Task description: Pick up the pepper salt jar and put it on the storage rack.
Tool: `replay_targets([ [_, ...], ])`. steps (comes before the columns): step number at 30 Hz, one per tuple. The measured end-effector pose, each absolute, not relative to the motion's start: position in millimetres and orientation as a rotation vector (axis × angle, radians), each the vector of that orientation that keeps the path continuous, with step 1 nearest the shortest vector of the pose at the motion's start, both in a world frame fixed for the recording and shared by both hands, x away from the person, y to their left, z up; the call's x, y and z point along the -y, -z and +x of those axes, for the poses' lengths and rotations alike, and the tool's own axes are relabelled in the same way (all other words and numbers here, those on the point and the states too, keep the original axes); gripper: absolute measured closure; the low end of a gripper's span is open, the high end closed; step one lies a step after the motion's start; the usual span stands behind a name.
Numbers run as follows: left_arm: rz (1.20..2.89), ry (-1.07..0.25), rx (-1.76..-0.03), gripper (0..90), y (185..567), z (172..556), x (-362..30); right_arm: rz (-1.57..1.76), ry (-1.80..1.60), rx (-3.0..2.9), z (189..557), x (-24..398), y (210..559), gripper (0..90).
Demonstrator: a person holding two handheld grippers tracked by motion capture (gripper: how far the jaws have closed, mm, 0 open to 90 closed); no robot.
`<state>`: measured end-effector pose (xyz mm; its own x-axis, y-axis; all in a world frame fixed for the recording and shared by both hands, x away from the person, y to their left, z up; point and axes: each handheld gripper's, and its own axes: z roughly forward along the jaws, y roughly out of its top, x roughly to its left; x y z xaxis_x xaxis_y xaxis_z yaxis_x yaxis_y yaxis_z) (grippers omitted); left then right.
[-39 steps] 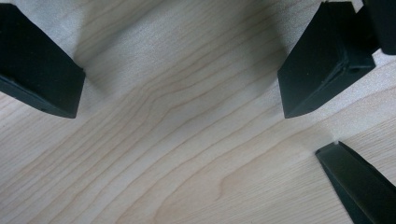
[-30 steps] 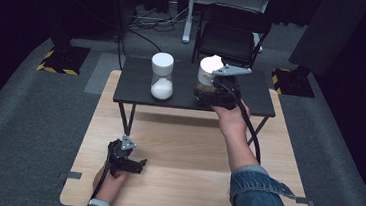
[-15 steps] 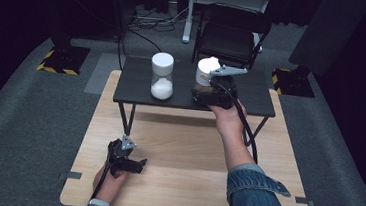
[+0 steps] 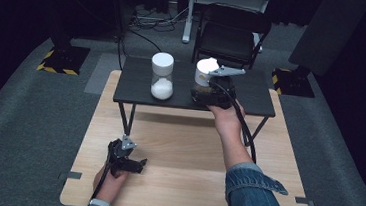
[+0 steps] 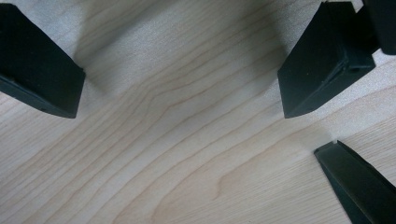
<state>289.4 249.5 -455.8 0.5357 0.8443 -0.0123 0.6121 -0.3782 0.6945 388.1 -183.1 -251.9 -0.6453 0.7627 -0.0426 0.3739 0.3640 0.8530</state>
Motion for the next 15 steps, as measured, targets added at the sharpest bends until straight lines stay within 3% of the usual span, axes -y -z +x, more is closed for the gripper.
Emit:
replay_targets([
  [4,2.116,-0.459,-1.174,0.5,456,289,-249,0.975,-1.198,-2.193,386,183,253,29.6],
  [9,2.117,-0.460,-1.173,0.5,456,289,-249,0.986,-1.221,-2.173,383,186,255,16.6],
  [15,2.117,-0.463,-1.173,0.5,457,289,-249,0.976,-1.245,-2.141,368,197,256,8.5],
])
